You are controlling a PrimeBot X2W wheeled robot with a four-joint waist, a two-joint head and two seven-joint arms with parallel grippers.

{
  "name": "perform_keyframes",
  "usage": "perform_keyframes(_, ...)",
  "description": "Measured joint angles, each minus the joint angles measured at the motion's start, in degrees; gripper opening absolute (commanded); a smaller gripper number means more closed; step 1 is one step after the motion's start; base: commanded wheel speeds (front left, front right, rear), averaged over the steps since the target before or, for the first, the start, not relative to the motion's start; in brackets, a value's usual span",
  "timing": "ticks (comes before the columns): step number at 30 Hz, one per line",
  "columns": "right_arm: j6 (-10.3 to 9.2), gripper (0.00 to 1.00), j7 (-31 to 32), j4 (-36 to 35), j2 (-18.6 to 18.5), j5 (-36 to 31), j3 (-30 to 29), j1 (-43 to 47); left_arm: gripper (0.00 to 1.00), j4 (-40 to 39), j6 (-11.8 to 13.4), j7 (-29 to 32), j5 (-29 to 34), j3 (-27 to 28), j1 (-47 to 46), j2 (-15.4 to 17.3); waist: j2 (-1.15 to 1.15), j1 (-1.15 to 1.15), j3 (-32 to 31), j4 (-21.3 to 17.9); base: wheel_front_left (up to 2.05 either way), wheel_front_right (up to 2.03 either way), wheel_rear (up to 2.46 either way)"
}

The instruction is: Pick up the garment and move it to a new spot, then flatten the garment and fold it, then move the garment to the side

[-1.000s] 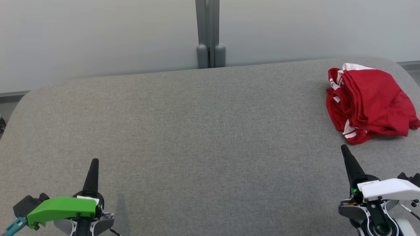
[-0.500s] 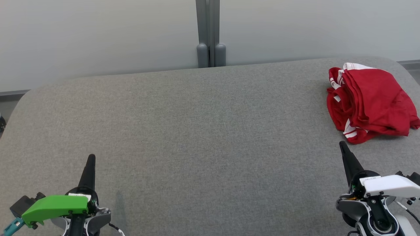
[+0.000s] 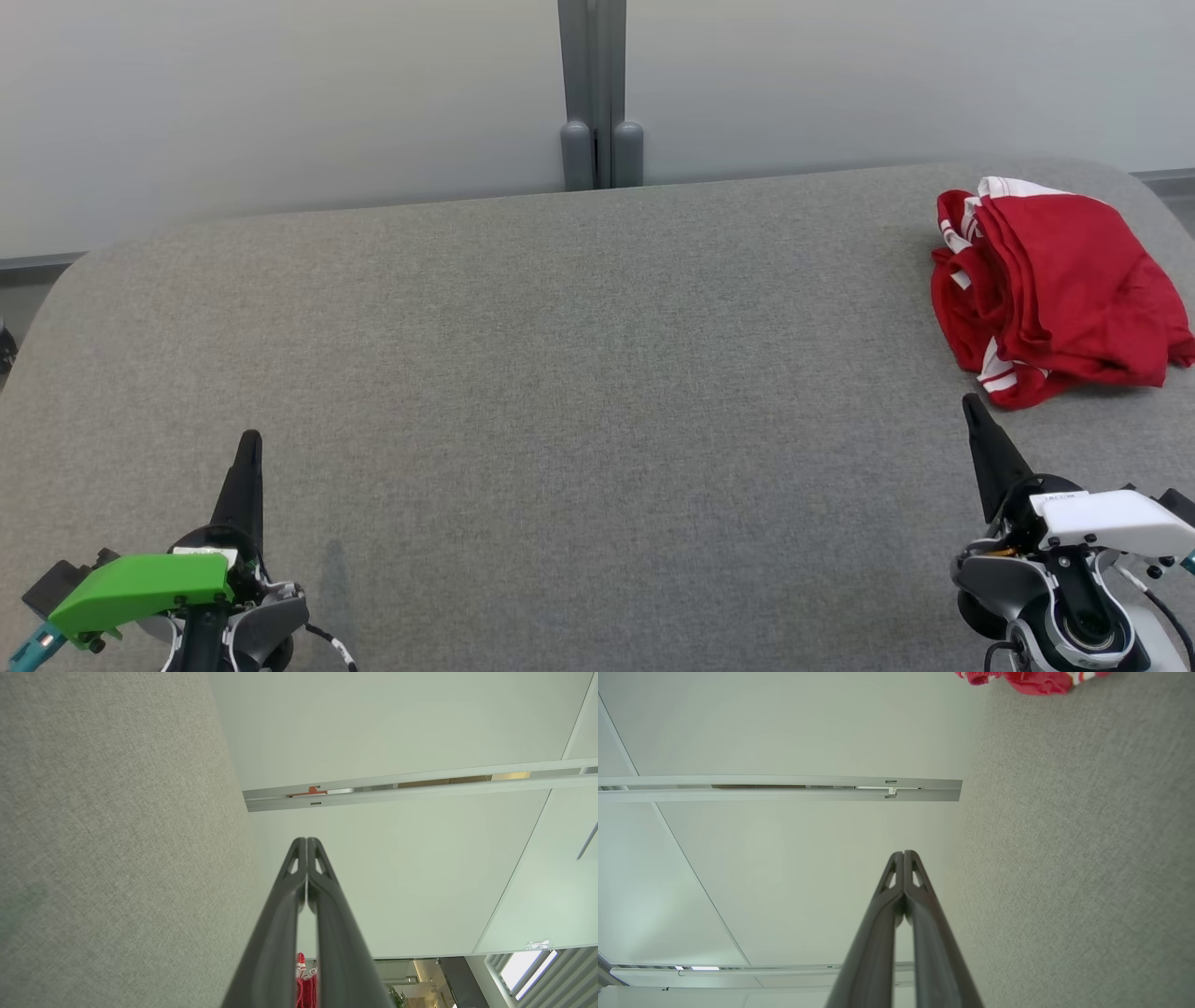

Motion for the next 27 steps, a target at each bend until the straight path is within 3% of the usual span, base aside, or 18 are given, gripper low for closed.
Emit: perform_keyframes(27, 0.00, 0.00, 0.4, 0.8, 0.2, 2.9, -0.1, -0.9, 0.00, 0.1, -0.7, 0.9, -2.8, 1.1, -0.6, -0.5, 0.00, 0.00, 0.1, 0.0, 0.00, 0.00, 0.00)
